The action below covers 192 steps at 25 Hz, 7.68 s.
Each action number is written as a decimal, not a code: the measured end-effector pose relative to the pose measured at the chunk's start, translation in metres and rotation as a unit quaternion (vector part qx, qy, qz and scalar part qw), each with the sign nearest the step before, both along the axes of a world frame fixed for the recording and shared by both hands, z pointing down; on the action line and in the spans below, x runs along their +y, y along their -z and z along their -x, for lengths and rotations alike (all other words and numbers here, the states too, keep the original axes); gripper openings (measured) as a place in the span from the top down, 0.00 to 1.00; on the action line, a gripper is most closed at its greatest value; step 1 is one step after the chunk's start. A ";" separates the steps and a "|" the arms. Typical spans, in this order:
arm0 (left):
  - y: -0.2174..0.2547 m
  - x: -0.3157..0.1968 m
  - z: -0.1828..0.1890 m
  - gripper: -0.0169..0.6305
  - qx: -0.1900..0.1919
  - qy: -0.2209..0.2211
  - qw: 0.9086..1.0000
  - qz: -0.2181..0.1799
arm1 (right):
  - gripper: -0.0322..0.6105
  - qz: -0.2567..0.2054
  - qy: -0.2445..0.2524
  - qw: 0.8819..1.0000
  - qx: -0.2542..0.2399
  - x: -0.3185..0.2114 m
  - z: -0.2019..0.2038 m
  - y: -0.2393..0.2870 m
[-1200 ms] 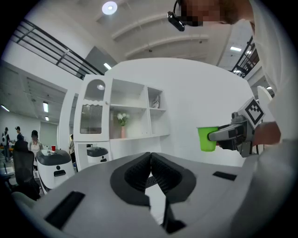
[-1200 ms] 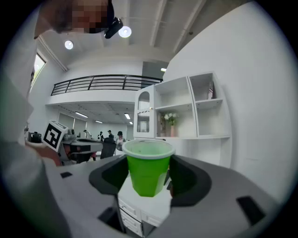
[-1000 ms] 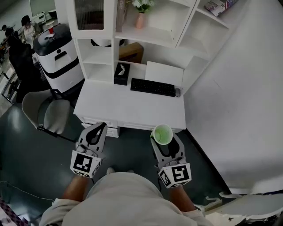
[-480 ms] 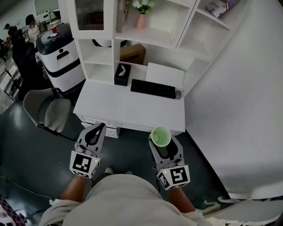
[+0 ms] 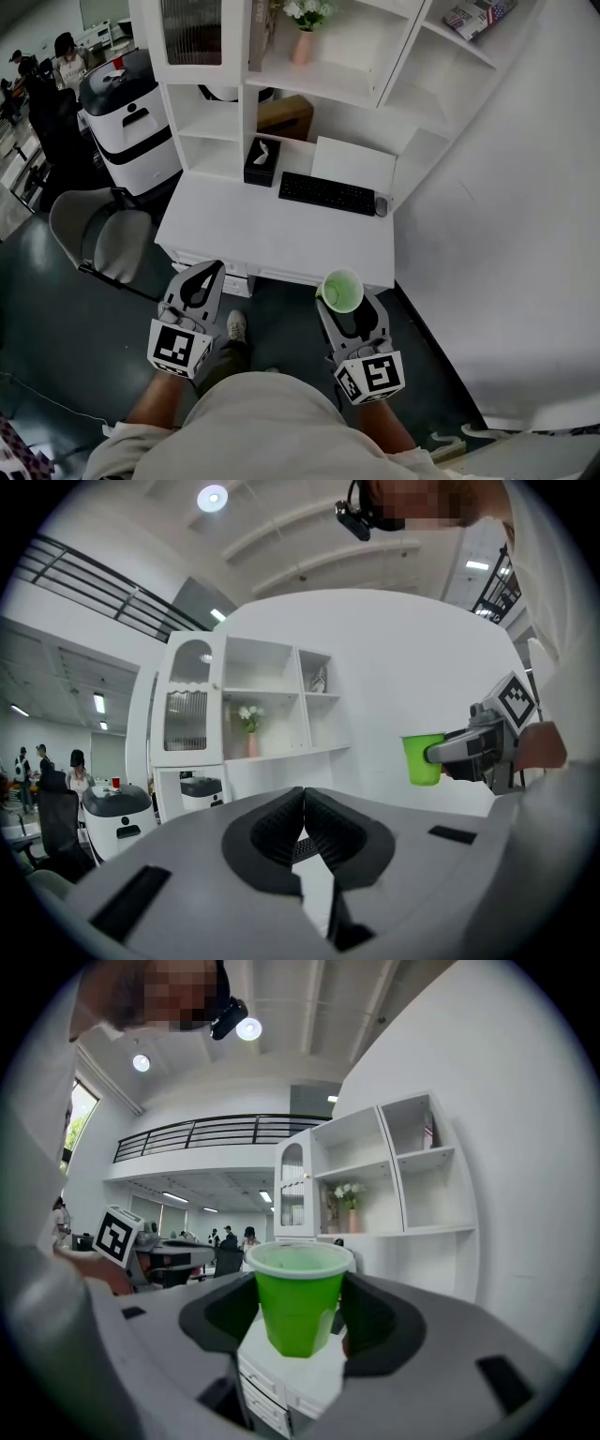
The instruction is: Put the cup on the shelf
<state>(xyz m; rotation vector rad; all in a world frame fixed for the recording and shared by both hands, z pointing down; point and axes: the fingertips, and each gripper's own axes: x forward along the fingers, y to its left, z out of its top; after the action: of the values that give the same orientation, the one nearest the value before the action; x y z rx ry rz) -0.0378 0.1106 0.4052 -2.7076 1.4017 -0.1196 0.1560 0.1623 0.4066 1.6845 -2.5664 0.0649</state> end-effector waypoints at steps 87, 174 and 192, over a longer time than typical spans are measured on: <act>-0.017 -0.353 0.017 0.97 0.019 -0.007 0.999 0.025 | 0.51 -0.003 -0.026 0.999 0.040 -0.597 -0.022 0.104; -0.017 -0.350 0.001 0.97 0.021 -0.043 0.999 0.024 | 0.70 -0.022 -0.034 0.997 0.069 -0.498 -0.019 0.107; -0.010 -0.334 -0.011 0.97 0.017 -0.056 0.998 0.019 | 0.89 -0.059 -0.048 0.997 0.033 -0.418 -0.028 0.103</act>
<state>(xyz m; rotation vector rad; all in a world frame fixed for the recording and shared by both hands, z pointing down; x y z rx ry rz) -0.0267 -0.2237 0.4152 -2.8246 1.2654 -0.0940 0.1836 -0.2553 0.3038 1.8172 -2.4852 -0.1380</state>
